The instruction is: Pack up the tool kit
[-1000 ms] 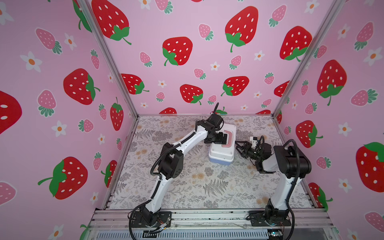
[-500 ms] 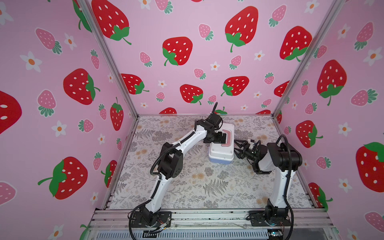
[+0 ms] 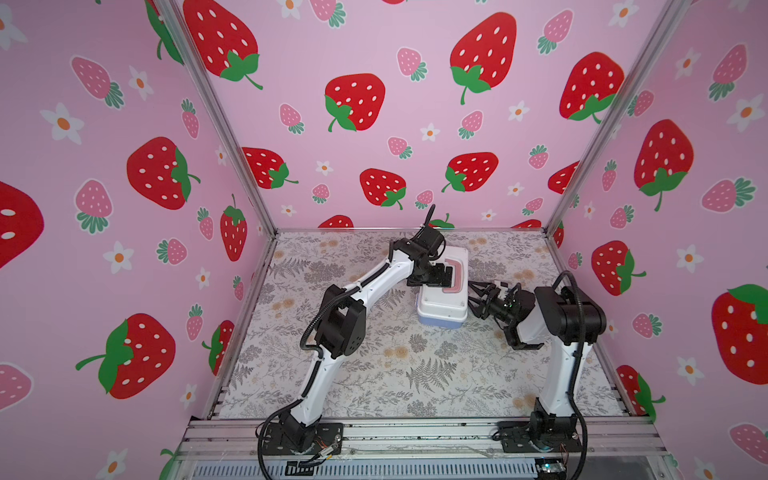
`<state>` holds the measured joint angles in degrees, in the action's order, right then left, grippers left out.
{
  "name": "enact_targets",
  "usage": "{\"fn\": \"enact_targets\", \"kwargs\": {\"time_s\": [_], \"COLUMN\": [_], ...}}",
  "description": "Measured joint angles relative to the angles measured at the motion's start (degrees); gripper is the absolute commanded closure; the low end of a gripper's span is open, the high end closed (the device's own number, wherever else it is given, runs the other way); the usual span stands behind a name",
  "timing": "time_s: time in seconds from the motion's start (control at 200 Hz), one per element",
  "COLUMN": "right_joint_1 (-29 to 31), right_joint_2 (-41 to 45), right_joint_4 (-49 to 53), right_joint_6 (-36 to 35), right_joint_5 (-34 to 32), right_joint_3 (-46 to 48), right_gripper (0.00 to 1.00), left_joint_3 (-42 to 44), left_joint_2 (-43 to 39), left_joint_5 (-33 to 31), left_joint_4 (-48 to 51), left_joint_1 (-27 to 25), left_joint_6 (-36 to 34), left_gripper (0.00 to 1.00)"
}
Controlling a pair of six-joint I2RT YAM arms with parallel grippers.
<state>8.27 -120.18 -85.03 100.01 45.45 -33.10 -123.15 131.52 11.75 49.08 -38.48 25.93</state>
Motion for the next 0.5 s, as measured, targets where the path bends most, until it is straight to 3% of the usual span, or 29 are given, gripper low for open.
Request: {"fn": "enact_targets", "kwargs": {"time_s": [0.5], "right_joint_1": [-0.31], "right_joint_2": [1.88], "right_joint_4": [0.35], "right_joint_6": [-0.33], "right_joint_5": [1.03], "right_joint_3": [2.08], "right_gripper": [0.42], "left_joint_3": [0.11], "left_joint_2": [0.0], "left_joint_5": [-0.02], "left_joint_4": [-0.09], "left_joint_1": [0.02], "left_joint_6": [-0.15], "left_gripper": [0.02]}}
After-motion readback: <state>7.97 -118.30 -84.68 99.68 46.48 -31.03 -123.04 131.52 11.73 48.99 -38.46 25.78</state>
